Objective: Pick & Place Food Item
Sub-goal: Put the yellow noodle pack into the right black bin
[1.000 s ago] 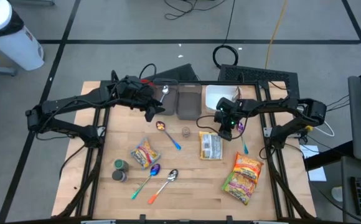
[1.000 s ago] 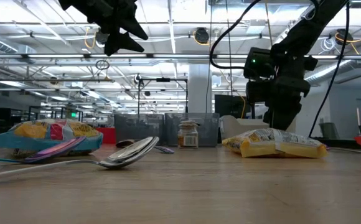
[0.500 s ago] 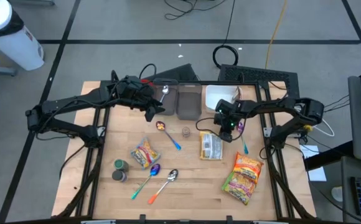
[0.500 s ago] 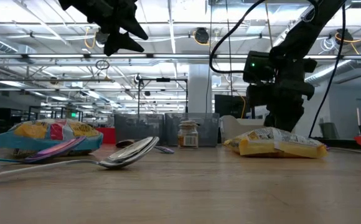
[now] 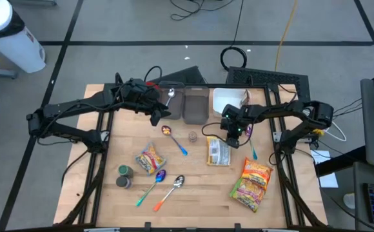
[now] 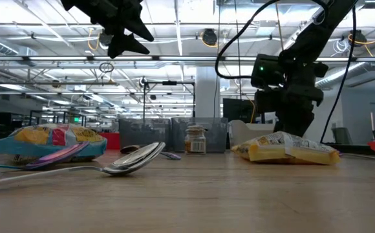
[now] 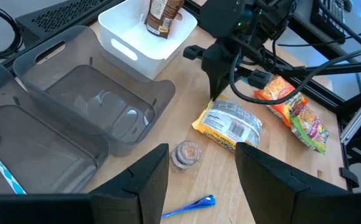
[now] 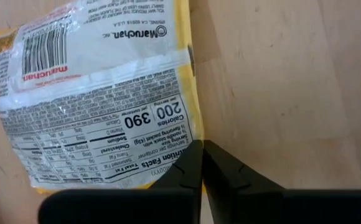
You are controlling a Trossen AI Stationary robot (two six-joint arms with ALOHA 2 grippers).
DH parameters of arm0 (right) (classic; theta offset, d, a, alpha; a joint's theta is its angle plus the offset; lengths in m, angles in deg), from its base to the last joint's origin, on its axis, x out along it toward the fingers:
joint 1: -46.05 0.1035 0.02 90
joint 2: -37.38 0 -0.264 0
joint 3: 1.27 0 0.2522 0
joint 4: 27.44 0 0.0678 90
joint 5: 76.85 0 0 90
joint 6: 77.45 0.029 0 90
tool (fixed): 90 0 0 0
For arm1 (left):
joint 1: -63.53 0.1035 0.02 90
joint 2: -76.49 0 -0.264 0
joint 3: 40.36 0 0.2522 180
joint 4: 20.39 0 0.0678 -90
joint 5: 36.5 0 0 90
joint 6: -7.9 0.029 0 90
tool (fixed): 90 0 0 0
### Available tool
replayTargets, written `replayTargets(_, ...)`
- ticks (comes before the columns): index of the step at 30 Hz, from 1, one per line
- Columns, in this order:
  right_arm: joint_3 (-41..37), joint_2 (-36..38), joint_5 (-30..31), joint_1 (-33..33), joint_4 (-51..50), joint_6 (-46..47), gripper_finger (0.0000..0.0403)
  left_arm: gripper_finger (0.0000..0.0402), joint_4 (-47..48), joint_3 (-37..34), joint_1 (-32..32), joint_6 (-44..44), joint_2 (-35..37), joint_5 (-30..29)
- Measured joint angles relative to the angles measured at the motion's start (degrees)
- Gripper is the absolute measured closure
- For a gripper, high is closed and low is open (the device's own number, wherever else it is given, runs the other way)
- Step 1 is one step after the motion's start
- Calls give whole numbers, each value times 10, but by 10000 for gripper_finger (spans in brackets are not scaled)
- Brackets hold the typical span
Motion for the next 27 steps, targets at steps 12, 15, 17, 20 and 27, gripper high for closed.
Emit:
replayTargets(12, 56, 71, 3, 0, -29, 7, 402, 211, 0, 0, 0, 6, 0, 0)
replayTargets(15, 79, 90, 4, 0, -41, 11, 403, 211, 0, 0, 0, 6, 0, 0)
replayTargets(17, 93, 103, 4, 0, -46, 15, 403, 211, -1, 0, 0, 6, 0, 0)
replayTargets(20, 115, 114, 4, 0, -60, 16, 403, 211, -13, 0, 0, -2, 0, -1)
replayTargets(27, 160, 120, 4, 7, -97, 16, 403, 211, -18, 0, 0, -9, 0, -2)
